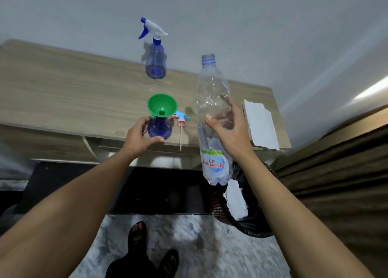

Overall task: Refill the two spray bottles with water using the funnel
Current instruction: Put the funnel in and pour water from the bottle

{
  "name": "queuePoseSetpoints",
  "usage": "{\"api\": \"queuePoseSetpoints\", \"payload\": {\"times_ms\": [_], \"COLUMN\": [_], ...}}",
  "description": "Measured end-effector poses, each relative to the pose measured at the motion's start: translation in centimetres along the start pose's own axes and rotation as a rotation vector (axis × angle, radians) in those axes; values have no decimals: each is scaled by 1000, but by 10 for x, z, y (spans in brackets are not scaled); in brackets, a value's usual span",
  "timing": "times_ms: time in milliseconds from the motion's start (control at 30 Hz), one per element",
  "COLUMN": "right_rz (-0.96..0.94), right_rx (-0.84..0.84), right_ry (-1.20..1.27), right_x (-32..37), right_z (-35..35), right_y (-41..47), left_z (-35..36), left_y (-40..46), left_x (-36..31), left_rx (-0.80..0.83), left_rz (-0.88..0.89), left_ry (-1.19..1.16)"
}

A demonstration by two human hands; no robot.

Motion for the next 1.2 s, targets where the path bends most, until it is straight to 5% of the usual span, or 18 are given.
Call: {"api": "queuePoseSetpoints", "payload": {"times_ms": [400,1200], "right_rz": [217,408], "right_rx": [346,362], "right_ry": [-204,-339], "right_x": [-8,-16], "right_z": [17,13], "right_y": [-38,-37], "left_z": [0,1], "left_y": [-1,-2], "left_x": [-1,1], "left_rx": [-39,-30], "left_rz": [58,39], "left_ry": [-31,-21]}}
Point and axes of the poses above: each hand's wrist, its own y-axis towards the middle knuckle, its own z-axis out of the palm, x = y × z, the point moved 9 cm from there along y, towards the middle knuckle, and after that the axes turned 10 degrees about y, right-handed, at the moved point
